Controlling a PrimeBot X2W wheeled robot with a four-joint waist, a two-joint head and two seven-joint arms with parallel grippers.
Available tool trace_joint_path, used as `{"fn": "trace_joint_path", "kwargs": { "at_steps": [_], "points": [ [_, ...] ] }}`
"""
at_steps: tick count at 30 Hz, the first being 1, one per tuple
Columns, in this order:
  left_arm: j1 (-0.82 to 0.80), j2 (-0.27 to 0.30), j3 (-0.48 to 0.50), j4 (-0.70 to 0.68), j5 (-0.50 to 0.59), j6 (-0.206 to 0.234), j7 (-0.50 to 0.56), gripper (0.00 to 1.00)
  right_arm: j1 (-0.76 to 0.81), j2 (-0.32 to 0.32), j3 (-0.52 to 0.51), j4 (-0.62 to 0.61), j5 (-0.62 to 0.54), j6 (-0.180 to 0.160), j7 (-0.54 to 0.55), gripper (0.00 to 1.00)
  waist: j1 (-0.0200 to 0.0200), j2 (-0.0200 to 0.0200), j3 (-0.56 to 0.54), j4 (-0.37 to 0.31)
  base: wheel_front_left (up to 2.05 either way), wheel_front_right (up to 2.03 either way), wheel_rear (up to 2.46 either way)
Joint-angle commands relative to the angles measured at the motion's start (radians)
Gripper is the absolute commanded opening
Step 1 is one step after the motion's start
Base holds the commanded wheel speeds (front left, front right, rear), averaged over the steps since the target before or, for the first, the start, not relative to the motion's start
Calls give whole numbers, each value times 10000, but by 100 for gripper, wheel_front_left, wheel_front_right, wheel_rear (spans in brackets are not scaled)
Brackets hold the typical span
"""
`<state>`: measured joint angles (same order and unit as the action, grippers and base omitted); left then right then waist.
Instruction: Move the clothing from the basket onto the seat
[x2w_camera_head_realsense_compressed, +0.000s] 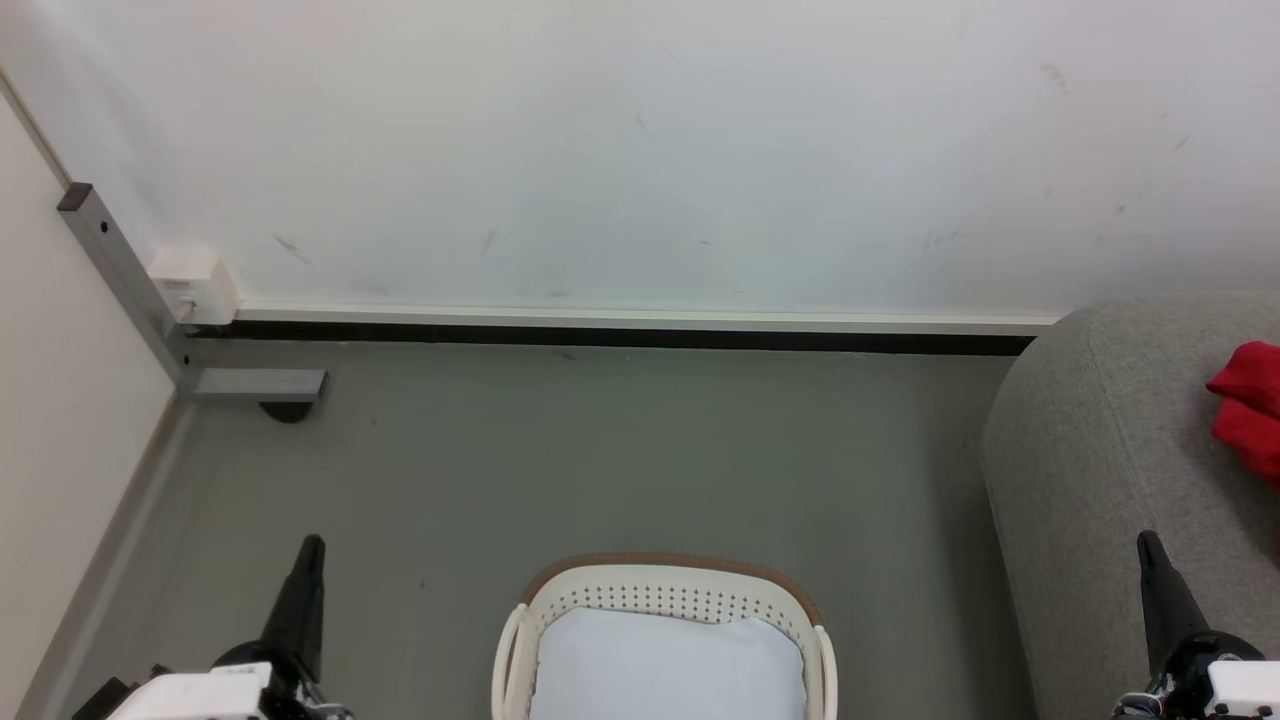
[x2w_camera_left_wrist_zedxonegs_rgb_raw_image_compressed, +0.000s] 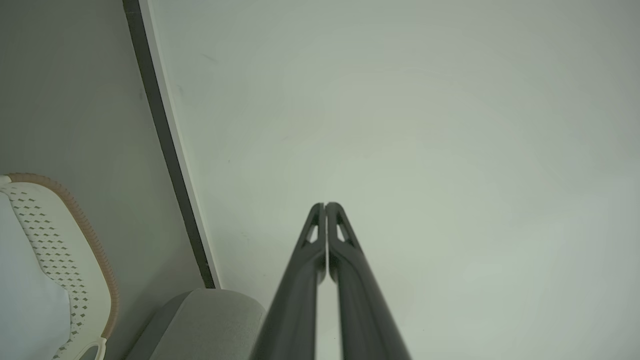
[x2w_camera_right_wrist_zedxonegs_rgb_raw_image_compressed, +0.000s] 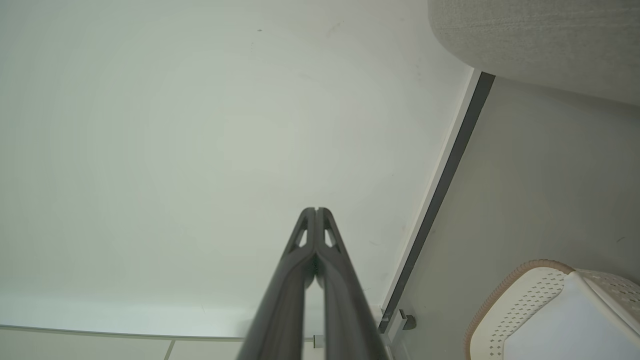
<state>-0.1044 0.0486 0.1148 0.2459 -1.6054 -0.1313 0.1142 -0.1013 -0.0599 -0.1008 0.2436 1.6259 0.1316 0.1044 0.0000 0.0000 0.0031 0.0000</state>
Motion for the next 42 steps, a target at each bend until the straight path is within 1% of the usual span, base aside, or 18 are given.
{"fn": "trace_joint_path", "kwargs": {
  "at_steps": [1,42],
  "points": [
    [-89,14,24,-1,-133,-19,37,0,-120,7,-33,20,-47,-17,22,0,0,0,0,0,0,0,0],
    [-88,14,21,-3,-136,-19,35,0,-128,54,-99,25,-104,-17,72,0,0,0,0,0,0,0,0]
  ]
}}
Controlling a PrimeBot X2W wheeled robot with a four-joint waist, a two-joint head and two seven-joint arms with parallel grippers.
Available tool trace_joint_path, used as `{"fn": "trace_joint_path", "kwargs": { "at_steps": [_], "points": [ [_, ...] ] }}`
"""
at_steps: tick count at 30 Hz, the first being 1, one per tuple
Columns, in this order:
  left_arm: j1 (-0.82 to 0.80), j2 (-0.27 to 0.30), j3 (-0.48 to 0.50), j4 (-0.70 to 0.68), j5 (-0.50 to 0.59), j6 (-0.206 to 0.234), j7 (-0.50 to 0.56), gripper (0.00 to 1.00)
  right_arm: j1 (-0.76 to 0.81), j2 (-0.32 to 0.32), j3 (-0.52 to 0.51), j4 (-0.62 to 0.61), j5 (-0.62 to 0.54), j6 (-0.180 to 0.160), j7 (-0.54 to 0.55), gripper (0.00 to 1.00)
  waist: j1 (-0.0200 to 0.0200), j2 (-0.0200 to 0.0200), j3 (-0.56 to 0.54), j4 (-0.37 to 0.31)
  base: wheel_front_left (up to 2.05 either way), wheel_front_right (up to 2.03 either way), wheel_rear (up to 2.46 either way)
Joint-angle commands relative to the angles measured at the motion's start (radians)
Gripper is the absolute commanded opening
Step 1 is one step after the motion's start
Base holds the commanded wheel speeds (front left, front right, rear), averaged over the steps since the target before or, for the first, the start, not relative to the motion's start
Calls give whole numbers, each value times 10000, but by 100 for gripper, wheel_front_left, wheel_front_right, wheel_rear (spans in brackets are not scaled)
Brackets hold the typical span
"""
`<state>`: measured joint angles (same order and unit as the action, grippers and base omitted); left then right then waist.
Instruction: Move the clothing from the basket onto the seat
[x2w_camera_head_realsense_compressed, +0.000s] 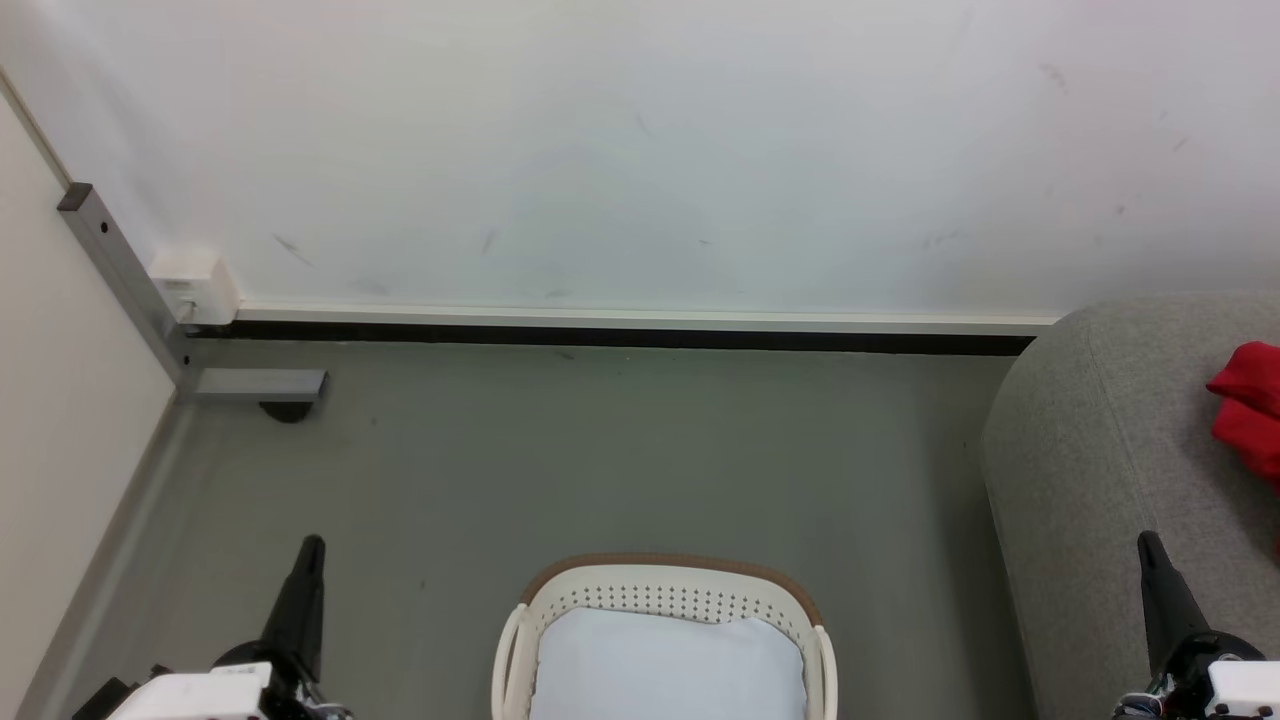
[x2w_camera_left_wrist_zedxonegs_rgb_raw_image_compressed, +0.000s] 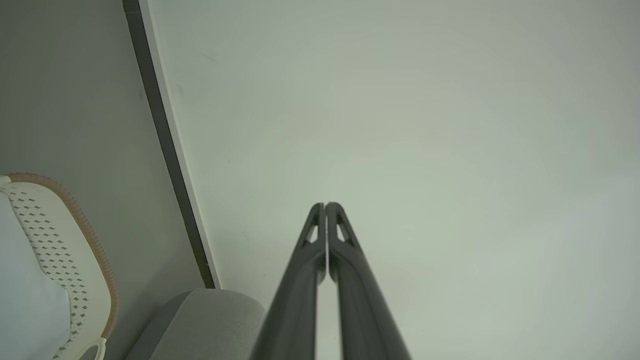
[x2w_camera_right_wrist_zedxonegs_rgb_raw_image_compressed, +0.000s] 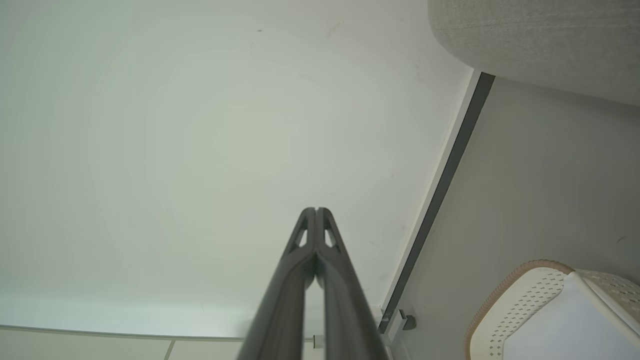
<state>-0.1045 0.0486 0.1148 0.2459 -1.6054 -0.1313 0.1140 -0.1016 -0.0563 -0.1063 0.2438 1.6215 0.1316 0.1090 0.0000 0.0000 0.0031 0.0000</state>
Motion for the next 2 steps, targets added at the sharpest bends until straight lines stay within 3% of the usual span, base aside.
{"fn": "trace_joint_path", "kwargs": {
  "at_steps": [1,2],
  "points": [
    [-87,14,21,-3,-136,-19,36,0,-126,19,-44,23,-60,-17,27,0,0,0,0,0,0,0,0],
    [-87,14,20,-3,-136,-19,36,0,-126,19,-46,23,-60,-17,29,0,0,0,0,0,0,0,0]
  ]
}}
